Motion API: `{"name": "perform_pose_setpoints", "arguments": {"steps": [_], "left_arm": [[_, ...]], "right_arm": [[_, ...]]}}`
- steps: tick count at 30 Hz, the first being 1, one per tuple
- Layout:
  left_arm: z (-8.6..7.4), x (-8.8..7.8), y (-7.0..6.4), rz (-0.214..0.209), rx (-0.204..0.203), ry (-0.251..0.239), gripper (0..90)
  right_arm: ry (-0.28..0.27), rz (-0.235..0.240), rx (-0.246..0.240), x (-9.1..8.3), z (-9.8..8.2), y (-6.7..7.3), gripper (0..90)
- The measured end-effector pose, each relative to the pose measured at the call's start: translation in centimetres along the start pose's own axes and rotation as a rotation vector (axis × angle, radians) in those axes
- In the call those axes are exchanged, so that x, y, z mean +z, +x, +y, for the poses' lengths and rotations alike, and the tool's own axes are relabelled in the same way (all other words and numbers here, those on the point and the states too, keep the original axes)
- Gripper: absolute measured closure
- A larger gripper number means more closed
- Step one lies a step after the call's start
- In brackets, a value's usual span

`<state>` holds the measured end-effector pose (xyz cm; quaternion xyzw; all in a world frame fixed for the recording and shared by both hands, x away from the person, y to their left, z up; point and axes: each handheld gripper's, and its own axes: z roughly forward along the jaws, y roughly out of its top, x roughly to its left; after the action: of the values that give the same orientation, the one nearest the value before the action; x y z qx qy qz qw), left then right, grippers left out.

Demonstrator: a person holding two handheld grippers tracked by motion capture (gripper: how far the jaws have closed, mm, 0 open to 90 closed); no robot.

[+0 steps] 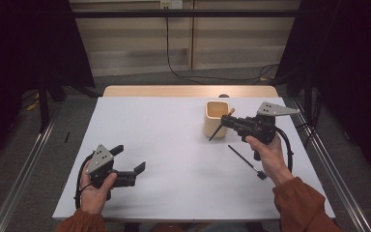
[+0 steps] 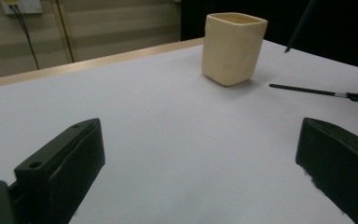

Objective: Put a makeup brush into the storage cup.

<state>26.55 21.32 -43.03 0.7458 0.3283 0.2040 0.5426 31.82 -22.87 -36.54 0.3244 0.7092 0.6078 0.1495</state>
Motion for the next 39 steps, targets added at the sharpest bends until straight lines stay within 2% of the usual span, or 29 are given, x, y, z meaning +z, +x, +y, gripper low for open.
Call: {"name": "perform_pose_setpoints", "arguments": {"steps": [1, 4, 8, 15, 25, 39], "left_arm": [[0.0, 0.0, -0.2, -0.003, 0.016, 0.004, 0.9], [-0.2, -0.1, -0.5, -0.005, 0.015, 0.012, 1.2], [-0.3, -0.4, -0.1, 0.005, 0.009, 0.008, 1.4], [-0.6, -0.4, 0.5, 0.007, 0.008, 0.029, 1.7], [-0.6, -0.7, 0.9, 0.028, -0.015, 0.014, 1.7], [-0.3, -0.9, 1.0, 0.011, -0.013, -0.003, 1.6]], "right_arm": [[-0.001, -0.007, 0.0, -0.1, 0.1, -0.1, 84.1], [0.0, -0.02, -0.005, -0.1, 0.6, -0.3, 84.1], [-0.007, -0.027, -0.008, -0.1, 1.2, -0.5, 84.1], [-0.004, -0.042, -0.004, -0.1, 2.3, -1.1, 84.1], [-0.019, -0.065, -0.019, 0.1, 4.1, -1.8, 84.1], [-0.011, -0.128, -0.038, 0.6, 6.8, -3.4, 84.1]]}}
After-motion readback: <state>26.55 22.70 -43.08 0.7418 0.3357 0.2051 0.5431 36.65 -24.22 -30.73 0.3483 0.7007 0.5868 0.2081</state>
